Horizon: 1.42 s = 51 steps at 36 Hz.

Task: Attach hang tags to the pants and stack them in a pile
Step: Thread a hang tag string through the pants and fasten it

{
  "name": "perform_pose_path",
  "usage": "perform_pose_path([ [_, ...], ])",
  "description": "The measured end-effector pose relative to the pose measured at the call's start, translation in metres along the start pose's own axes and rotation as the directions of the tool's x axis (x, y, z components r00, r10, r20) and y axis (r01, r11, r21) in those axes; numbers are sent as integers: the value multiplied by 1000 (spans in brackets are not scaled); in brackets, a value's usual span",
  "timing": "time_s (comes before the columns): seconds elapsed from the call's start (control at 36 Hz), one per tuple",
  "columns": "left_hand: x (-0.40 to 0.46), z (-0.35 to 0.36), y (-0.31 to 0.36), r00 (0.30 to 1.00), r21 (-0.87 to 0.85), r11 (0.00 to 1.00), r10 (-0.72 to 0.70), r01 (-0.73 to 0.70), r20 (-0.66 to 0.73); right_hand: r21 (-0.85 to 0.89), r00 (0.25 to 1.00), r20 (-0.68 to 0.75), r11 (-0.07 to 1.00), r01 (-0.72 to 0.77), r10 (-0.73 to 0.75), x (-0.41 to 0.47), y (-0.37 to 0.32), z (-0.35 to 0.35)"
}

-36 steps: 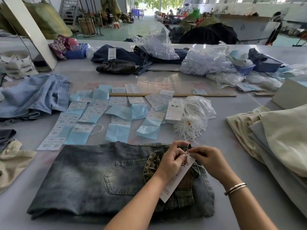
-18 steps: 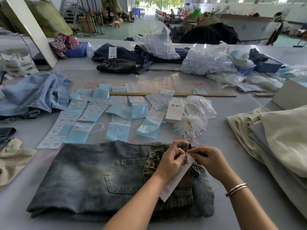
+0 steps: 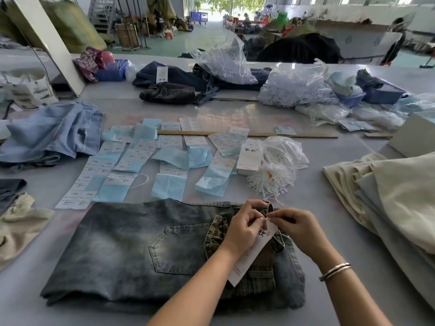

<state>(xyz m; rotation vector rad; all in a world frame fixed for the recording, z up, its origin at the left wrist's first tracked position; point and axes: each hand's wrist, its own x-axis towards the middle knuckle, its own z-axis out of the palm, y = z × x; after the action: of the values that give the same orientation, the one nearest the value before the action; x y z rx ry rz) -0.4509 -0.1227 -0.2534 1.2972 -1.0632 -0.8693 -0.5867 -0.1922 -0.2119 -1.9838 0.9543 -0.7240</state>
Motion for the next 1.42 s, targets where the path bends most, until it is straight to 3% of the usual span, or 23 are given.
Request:
perform_pose_path([
  [0.92, 0, -2, -2, 1000, -6, 1000, 7, -7, 16, 27, 1000, 16, 999, -19, 19, 0, -5, 5],
  [1.08, 0, -3, -2, 1000, 36, 999, 5, -5, -9, -85, 989, -125, 994, 74, -84, -6, -3, 22],
  [1.42, 1, -2, -1, 999, 205, 979, 0, 7, -33, -330, 970, -134, 932, 151, -204, -11, -1, 38],
])
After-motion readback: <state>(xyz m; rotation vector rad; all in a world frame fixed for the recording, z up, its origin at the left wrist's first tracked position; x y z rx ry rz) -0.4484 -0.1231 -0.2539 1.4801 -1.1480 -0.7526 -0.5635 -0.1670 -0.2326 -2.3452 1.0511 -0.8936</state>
